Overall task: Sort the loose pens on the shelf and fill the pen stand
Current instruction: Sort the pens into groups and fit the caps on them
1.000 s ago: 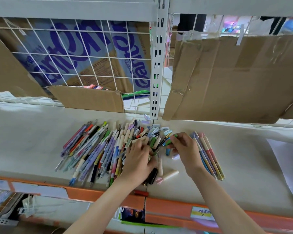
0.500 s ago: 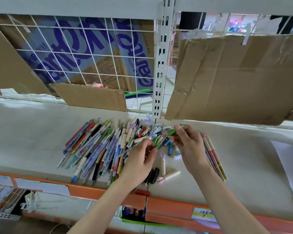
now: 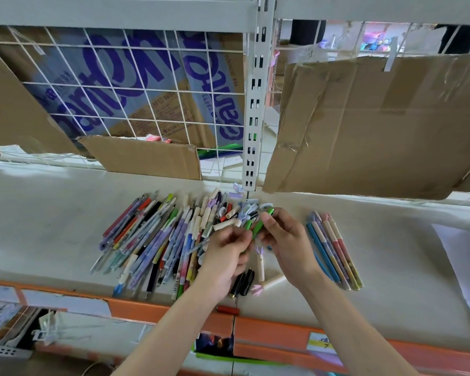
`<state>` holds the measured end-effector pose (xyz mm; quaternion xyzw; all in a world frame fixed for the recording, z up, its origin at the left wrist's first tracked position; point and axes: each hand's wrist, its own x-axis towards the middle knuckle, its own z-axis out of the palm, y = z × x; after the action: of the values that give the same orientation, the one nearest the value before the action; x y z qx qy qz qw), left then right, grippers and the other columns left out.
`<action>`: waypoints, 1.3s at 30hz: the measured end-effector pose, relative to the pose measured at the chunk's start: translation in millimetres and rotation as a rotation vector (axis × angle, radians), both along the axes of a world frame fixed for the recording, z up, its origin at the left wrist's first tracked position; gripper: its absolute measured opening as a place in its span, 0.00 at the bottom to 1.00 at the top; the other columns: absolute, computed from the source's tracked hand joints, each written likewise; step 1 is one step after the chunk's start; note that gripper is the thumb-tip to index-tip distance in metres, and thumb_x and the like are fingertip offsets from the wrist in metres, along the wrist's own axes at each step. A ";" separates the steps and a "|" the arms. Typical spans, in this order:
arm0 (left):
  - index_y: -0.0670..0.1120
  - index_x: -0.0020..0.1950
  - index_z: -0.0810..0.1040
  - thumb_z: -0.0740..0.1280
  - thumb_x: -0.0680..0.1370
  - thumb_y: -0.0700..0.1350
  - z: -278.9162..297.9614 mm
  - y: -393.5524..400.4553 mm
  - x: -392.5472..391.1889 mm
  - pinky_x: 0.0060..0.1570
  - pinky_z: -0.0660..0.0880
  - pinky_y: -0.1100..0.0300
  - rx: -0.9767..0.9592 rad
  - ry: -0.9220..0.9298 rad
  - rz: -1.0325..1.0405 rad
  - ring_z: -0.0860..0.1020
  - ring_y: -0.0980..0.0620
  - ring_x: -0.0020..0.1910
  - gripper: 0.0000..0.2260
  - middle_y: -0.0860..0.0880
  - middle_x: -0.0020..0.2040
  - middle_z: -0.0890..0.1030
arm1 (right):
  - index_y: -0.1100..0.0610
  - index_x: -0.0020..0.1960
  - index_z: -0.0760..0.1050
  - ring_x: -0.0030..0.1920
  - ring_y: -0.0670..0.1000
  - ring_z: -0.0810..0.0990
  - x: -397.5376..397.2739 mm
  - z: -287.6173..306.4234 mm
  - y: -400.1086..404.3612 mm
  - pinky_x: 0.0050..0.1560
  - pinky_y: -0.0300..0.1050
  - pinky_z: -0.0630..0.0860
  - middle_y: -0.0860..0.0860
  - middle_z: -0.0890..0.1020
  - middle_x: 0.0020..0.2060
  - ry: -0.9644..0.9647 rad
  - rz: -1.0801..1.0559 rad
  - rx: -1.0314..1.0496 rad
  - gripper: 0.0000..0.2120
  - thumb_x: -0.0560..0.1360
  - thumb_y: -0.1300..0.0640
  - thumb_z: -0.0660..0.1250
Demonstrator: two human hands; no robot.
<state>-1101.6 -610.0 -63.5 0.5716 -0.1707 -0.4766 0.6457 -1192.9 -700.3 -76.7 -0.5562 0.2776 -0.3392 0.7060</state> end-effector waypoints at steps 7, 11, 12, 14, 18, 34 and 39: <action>0.41 0.38 0.70 0.66 0.78 0.44 1.2 -7.4 12.3 0.25 0.68 0.63 0.086 -0.342 -0.125 0.70 0.53 0.26 0.11 0.47 0.29 0.76 | 0.63 0.54 0.71 0.32 0.45 0.73 0.6 5.5 -3.9 0.35 0.38 0.71 0.53 0.76 0.34 0.131 -0.060 -0.125 0.05 0.79 0.64 0.60; 0.46 0.44 0.75 0.65 0.78 0.50 -8.3 -0.5 28.7 0.40 0.69 0.70 0.178 -0.937 -0.186 0.76 0.56 0.39 0.08 0.53 0.40 0.78 | 0.55 0.56 0.66 0.30 0.48 0.72 -20.0 5.3 -30.5 0.35 0.31 0.67 0.56 0.79 0.33 0.554 -0.130 -0.621 0.10 0.77 0.60 0.65; 0.46 0.45 0.76 0.65 0.78 0.48 -11.9 1.7 31.4 0.40 0.70 0.71 0.179 -0.961 -0.154 0.77 0.58 0.41 0.06 0.53 0.42 0.79 | 0.55 0.55 0.67 0.33 0.50 0.73 -27.9 0.0 -36.2 0.37 0.33 0.66 0.56 0.79 0.35 0.714 -0.136 -0.737 0.09 0.77 0.59 0.64; 0.45 0.45 0.76 0.65 0.78 0.44 -19.2 5.4 36.6 0.38 0.70 0.72 0.199 -1.048 -0.083 0.76 0.59 0.41 0.04 0.53 0.43 0.79 | 0.57 0.53 0.72 0.40 0.56 0.77 -38.2 -15.3 -42.1 0.44 0.44 0.67 0.55 0.81 0.39 0.915 -0.185 -0.998 0.06 0.77 0.59 0.64; 0.45 0.46 0.76 0.66 0.76 0.41 -31.6 8.0 35.0 0.46 0.72 0.68 0.220 -1.260 -0.081 0.75 0.56 0.45 0.01 0.52 0.44 0.77 | 0.57 0.45 0.76 0.39 0.60 0.78 -49.0 -49.6 -43.1 0.42 0.51 0.76 0.55 0.79 0.37 0.968 -0.268 -1.241 0.07 0.74 0.55 0.63; 0.49 0.51 0.79 0.67 0.75 0.42 -33.8 0.4 28.6 0.55 0.66 0.57 0.396 -1.625 -0.132 0.73 0.48 0.55 0.07 0.49 0.52 0.75 | 0.63 0.48 0.80 0.39 0.58 0.75 -22.1 -37.1 -34.1 0.37 0.49 0.75 0.56 0.76 0.38 0.789 -0.288 -1.121 0.10 0.68 0.71 0.69; 0.50 0.57 0.79 0.62 0.76 0.50 -29.7 1.1 24.4 0.61 0.62 0.55 0.492 -1.688 -0.217 0.70 0.48 0.60 0.12 0.49 0.58 0.72 | 0.59 0.53 0.81 0.45 0.60 0.76 15.5 -42.6 -27.3 0.43 0.52 0.76 0.58 0.76 0.45 0.596 -0.032 -1.073 0.15 0.69 0.69 0.67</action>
<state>-1077.2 -608.9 -93.2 0.8361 -0.5362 0.0224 0.1142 -1177.3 -727.5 -119.3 -0.9007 0.2620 -0.2723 0.2144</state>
